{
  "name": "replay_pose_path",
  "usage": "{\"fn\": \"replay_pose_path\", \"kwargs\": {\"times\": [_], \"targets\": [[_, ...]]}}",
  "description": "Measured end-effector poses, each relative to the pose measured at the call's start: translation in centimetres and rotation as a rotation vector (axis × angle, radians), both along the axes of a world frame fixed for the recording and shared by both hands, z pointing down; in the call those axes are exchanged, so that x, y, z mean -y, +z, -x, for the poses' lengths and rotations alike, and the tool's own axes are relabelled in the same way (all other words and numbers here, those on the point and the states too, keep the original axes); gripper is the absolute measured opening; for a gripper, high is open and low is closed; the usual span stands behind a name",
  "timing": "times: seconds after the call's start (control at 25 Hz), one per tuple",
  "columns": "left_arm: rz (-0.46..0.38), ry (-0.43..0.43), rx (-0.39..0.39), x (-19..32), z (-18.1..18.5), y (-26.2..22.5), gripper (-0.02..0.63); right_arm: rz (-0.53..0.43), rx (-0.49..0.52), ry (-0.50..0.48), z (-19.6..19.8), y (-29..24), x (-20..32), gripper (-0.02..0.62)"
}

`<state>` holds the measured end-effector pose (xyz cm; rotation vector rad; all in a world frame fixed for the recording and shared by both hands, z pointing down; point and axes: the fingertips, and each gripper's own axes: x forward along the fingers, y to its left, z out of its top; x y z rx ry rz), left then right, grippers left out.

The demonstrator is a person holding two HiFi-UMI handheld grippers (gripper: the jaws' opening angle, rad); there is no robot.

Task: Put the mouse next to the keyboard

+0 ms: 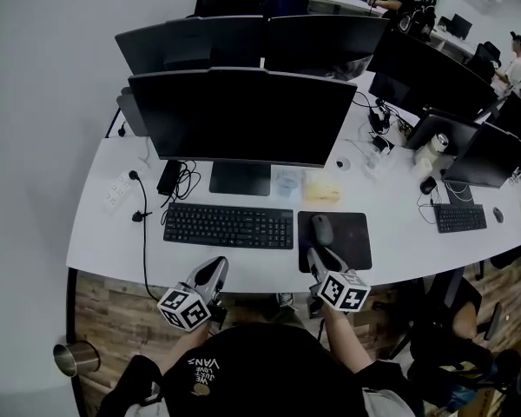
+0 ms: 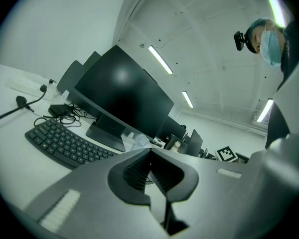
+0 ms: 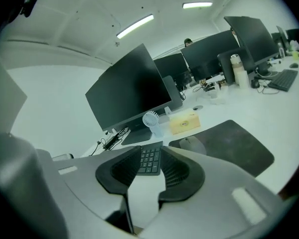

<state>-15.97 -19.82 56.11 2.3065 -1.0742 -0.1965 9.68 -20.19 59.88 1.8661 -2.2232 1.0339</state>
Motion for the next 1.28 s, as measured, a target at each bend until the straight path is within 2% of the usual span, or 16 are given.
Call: {"fn": "replay_pose_path", "kwargs": {"times": [0.16, 0.44, 0.88, 1.28], "targets": [[-0.015, 0.016, 0.004, -1.5, 0.7, -0.2, 0.002, -0.04, -0.075, 0.006, 1.0, -1.1, -1.7, 0.006], [-0.035, 0.046, 0.025, -4.2, 1.9, -0.2, 0.002, -0.081, -0.089, -0.008, 3.3, -2.0, -4.6, 0.006], [-0.063, 0.099, 0.068, -7.8, 2.4, 0.0, 0.002, -0.07, -0.086, -0.033, 5.6, -1.5, -9.2, 0.005], [-0.072, 0.103, 0.087, -10.1, 2.6, 0.1, 0.002, -0.05, -0.132, -0.078, 6.7, -1.0, -12.2, 0.005]]}}
